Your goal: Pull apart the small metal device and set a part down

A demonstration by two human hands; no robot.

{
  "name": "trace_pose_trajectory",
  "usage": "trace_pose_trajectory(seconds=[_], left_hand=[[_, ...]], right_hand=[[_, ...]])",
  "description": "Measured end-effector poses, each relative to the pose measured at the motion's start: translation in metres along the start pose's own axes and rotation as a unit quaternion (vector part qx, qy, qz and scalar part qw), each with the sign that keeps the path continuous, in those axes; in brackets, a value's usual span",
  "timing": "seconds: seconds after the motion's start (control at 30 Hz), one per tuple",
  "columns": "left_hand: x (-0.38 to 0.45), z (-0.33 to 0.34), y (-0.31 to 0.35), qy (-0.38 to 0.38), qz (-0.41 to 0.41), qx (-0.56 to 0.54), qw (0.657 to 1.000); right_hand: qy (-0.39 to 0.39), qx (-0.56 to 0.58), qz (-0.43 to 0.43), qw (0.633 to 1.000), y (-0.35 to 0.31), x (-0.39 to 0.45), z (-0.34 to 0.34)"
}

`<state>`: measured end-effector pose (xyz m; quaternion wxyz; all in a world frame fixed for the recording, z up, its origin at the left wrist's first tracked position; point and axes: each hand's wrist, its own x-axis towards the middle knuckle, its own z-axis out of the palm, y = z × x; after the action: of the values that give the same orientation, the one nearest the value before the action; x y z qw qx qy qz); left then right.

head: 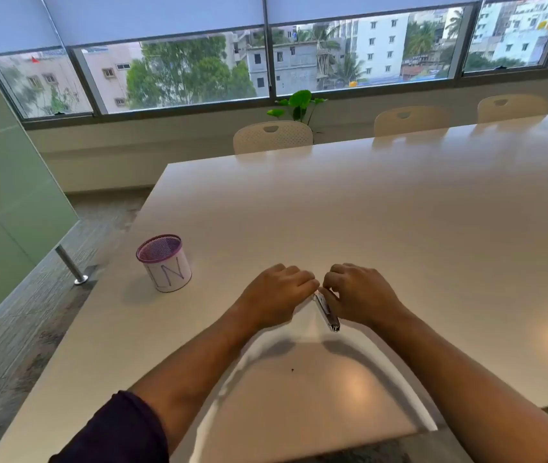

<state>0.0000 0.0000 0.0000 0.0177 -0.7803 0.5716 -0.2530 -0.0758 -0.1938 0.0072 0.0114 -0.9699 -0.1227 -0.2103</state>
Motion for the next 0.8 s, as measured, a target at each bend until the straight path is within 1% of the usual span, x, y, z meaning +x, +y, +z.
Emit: trace_pose_trajectory(seconds=[0.1,0.17,0.23,0.27,0.3,0.37,0.43,0.47,0.53,0.6,0.63,0.67,0.7,0.73,0.8], left_hand=[[0.001,0.005,0.005,-0.021,-0.010,-0.015,1.000],[0.002,0.008,0.009,-0.031,-0.027,-0.031,0.999],[0.004,0.010,0.011,-0.037,-0.080,-0.106,0.991],[0.005,0.011,0.013,-0.033,-0.125,-0.156,0.979],[0.007,0.012,0.015,-0.033,-0.176,-0.216,0.960],[0.011,0.014,0.020,-0.005,-0.282,-0.314,0.907],[0.014,0.014,0.026,0.043,-0.379,-0.390,0.838],[0.016,0.012,0.029,0.055,-0.421,-0.422,0.801],[0.017,0.013,0.030,0.042,-0.482,-0.486,0.728],[0.018,0.014,0.030,0.018,-0.499,-0.574,0.649],[0.018,0.015,0.031,0.017,-0.496,-0.622,0.605],[0.018,0.014,0.032,0.019,-0.488,-0.662,0.569],[0.019,0.014,0.033,0.024,-0.481,-0.688,0.543],[0.019,0.014,0.035,0.024,-0.476,-0.707,0.524],[0.017,0.012,0.036,0.022,-0.462,-0.737,0.493]], right_hand=[[-0.027,0.018,0.034,0.999,-0.003,-0.004,0.002],[-0.043,0.053,0.062,0.996,-0.009,-0.005,0.002],[-0.050,0.094,0.089,0.990,-0.012,-0.005,0.006],[-0.059,0.110,0.106,0.987,-0.015,-0.005,0.008],[-0.063,0.126,0.123,0.982,-0.018,-0.004,0.012],[-0.048,0.167,0.168,0.970,-0.020,0.000,0.016],[-0.008,0.224,0.218,0.950,-0.020,0.004,0.018],[0.012,0.259,0.243,0.935,-0.019,0.005,0.016],[0.042,0.306,0.278,0.910,-0.014,0.007,0.014],[0.056,0.343,0.287,0.893,-0.011,0.009,0.014],[0.058,0.371,0.286,0.882,-0.010,0.010,0.015],[0.058,0.400,0.286,0.869,-0.010,0.010,0.015],[0.058,0.433,0.288,0.852,-0.009,0.011,0.016],[0.056,0.466,0.294,0.833,-0.009,0.012,0.016],[0.055,0.533,0.297,0.790,-0.006,0.012,0.015]])
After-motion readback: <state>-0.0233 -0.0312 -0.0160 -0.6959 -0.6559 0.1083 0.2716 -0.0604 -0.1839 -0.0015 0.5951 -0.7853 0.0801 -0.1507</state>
